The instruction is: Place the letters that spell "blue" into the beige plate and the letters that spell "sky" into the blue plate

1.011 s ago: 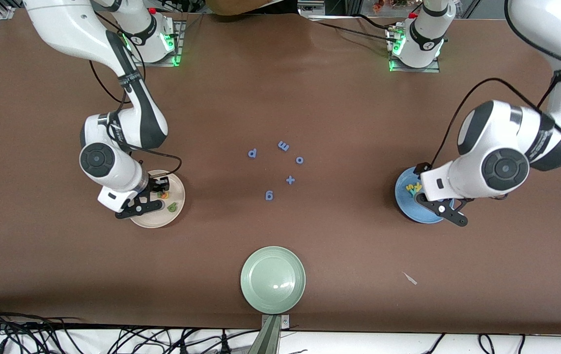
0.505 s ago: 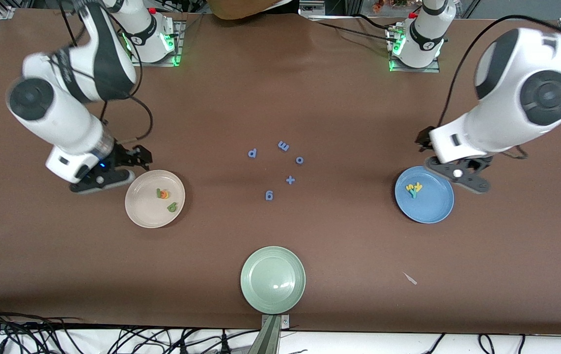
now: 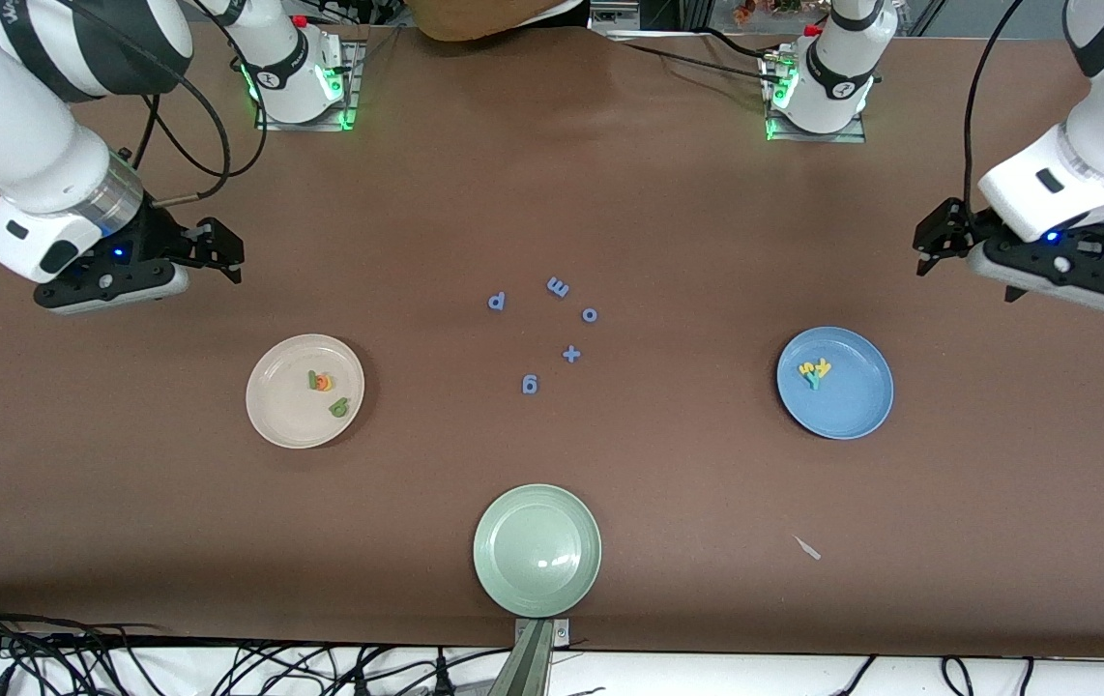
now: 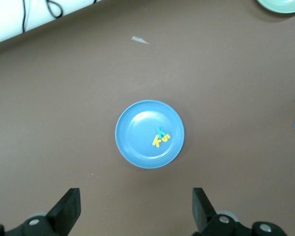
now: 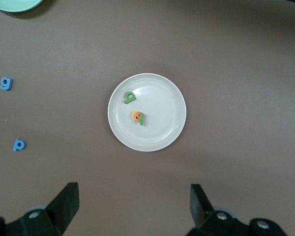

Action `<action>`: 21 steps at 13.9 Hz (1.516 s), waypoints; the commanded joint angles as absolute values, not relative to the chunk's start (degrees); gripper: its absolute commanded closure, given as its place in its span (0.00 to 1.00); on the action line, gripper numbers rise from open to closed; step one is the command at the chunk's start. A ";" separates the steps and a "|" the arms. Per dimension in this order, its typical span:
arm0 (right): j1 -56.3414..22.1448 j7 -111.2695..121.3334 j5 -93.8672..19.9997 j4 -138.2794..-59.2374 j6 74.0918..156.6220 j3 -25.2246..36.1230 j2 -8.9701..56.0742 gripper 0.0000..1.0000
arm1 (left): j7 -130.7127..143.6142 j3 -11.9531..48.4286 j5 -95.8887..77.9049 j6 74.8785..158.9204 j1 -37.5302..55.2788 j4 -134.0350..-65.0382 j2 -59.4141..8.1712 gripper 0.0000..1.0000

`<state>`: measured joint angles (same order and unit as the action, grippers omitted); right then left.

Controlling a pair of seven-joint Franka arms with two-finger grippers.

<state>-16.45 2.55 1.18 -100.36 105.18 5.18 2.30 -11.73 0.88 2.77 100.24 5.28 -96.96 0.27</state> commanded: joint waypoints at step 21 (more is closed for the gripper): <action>-15.64 3.34 1.23 -88.77 91.76 5.54 4.22 0.00 | -5.36 -0.53 1.49 98.61 2.99 -101.43 5.01 0.00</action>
<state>-15.99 2.55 1.17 -91.26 93.51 5.49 3.51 -5.84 -0.47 -0.04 99.86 3.17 -102.08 4.68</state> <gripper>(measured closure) 0.000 0.000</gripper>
